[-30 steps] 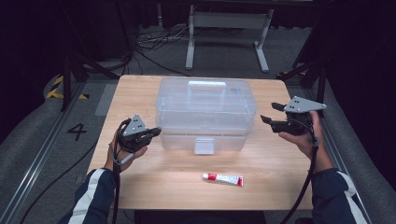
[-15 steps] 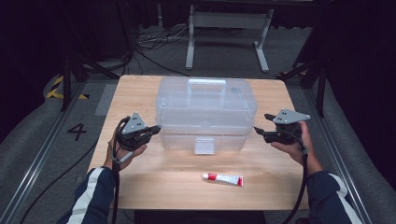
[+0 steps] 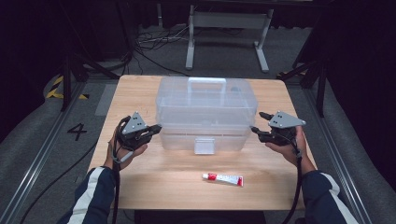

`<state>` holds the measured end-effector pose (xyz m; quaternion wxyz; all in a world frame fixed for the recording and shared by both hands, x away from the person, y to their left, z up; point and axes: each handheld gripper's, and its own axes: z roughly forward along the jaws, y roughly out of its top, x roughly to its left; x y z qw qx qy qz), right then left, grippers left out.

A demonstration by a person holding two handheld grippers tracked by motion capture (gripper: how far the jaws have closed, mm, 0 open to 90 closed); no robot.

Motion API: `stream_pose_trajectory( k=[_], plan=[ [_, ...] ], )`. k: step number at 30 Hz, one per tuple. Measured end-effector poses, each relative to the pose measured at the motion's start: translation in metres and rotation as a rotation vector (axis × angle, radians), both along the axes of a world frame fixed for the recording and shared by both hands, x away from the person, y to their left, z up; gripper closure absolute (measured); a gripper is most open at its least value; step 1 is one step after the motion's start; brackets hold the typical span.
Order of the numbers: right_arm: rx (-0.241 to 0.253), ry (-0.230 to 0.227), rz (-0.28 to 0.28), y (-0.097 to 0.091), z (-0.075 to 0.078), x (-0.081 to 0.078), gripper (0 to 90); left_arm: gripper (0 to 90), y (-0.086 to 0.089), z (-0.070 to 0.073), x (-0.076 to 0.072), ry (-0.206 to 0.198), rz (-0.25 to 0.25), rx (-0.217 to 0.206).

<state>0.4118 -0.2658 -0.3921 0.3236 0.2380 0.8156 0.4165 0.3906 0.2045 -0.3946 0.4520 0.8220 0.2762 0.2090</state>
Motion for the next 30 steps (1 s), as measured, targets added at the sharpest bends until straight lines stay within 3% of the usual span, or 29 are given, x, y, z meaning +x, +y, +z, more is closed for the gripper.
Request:
stream_pose_trajectory(
  k=[5,9,14,21,30],
  plan=[
    [0.007,-0.048,0.0,0.002,0.002,-0.003,43.6,79.7,0.002,0.001,-0.001,0.001,0.01,-0.004],
    [0.012,-0.083,-0.01,0.002,0.004,-0.004,46.3,62.8,0.002,0.003,-0.003,0.0,0.025,-0.003],
    [0.019,-0.129,-0.019,0.005,0.009,-0.008,52.8,52.1,0.0,0.003,-0.007,0.013,-0.008,0.021],
    [0.045,-0.166,-0.043,0.006,0.015,-0.008,55.7,47.5,-0.004,-0.001,-0.01,0.04,-0.041,0.045],
    [0.06,-0.234,-0.056,0.01,0.023,-0.008,63.4,45.7,-0.007,-0.008,-0.009,0.059,-0.045,0.072]
  ],
)
